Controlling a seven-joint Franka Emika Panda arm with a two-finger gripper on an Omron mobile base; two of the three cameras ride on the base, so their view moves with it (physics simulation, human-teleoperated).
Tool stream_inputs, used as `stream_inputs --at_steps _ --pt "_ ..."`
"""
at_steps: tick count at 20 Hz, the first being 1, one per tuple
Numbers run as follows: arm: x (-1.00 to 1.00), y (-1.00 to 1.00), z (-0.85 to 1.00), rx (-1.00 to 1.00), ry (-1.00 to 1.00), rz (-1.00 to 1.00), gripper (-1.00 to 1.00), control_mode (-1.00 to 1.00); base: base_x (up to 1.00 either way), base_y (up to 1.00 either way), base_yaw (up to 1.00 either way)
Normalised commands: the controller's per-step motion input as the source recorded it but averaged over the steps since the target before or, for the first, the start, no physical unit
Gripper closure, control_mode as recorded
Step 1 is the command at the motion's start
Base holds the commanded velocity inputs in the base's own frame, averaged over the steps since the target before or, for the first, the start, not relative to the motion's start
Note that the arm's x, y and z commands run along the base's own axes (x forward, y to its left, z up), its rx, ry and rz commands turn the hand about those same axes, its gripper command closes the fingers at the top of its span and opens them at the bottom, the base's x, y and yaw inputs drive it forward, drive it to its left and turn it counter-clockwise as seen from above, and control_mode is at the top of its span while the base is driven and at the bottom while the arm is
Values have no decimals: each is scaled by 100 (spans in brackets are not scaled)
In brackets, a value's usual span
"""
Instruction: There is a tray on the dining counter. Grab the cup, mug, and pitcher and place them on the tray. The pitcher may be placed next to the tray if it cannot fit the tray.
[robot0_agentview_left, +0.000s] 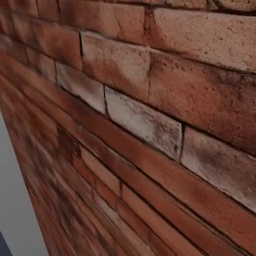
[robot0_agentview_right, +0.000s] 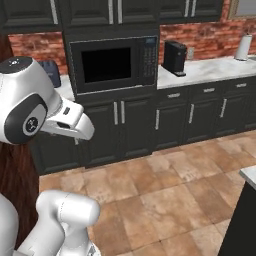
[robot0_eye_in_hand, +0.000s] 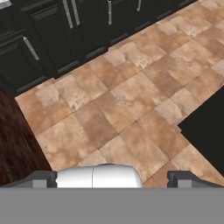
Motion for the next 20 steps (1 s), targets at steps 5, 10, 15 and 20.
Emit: stream_inputs --at_steps 5,10,15,20 --pt "0 0 0 0 0 0 -100 100 12 7 -10" --pt "0 0 0 0 0 0 -100 100 24 39 -28" --pt "0 0 0 0 0 0 -100 100 38 17 -28" --pt "0 0 0 0 0 0 -100 100 58 2 -21"
